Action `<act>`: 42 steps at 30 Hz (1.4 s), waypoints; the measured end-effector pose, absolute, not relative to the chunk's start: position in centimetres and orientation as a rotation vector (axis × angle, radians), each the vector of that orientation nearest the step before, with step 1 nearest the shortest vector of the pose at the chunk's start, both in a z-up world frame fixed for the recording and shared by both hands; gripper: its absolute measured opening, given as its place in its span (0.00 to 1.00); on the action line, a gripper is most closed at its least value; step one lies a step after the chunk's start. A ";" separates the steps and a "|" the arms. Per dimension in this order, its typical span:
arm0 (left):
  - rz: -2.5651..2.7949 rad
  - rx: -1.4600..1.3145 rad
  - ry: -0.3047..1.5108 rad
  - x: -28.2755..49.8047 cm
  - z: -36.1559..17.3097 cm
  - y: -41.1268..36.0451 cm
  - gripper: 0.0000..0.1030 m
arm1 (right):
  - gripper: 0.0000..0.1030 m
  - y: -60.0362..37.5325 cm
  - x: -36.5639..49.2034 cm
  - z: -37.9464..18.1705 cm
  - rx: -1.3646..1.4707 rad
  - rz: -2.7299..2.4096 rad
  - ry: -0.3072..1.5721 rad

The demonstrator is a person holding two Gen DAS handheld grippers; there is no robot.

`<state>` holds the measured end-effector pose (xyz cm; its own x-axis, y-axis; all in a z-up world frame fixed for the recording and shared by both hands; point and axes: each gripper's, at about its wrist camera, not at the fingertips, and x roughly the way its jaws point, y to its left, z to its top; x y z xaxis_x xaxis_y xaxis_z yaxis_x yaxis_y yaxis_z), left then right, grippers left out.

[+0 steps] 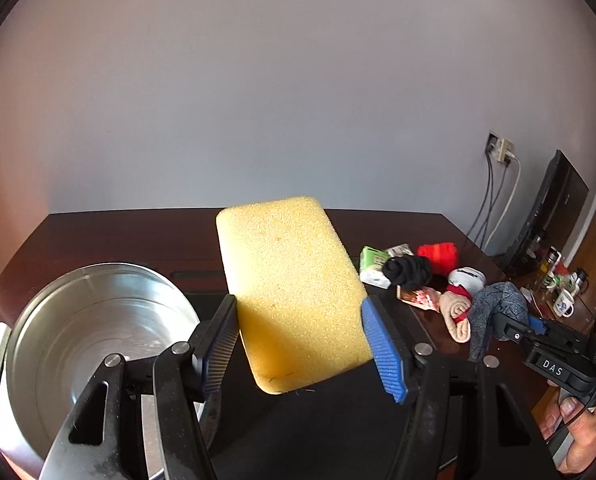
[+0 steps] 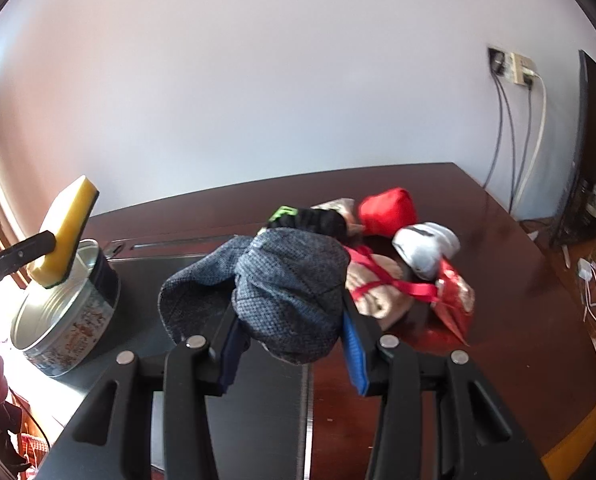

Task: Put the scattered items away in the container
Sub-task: 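Carry the sponge in the left gripper and cap in the right over the silver bin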

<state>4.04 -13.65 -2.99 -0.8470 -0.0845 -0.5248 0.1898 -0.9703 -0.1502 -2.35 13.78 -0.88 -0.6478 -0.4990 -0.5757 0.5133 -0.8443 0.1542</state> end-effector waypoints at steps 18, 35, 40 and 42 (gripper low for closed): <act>-2.705 0.715 0.335 10.6 -2.9 -19.2 0.62 | 0.43 7.3 0.8 0.9 0.745 -2.300 0.091; -2.577 0.683 0.411 13.9 -4.2 -23.8 0.62 | 0.43 -0.5 3.1 1.9 0.683 -2.168 0.178; -2.555 0.684 0.428 14.4 -4.6 -25.0 0.62 | 0.43 -3.1 3.8 2.2 0.662 -2.129 0.208; -2.546 0.686 0.437 14.7 -4.8 -25.6 0.62 | 0.43 -4.3 4.0 2.1 0.655 -2.111 0.224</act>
<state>14.72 -25.56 -4.84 -0.7673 -0.3513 -0.5366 0.5102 -0.8413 -0.1788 4.00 -4.30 2.15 -0.4661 -0.7084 -0.5300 0.8037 -0.5895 0.0811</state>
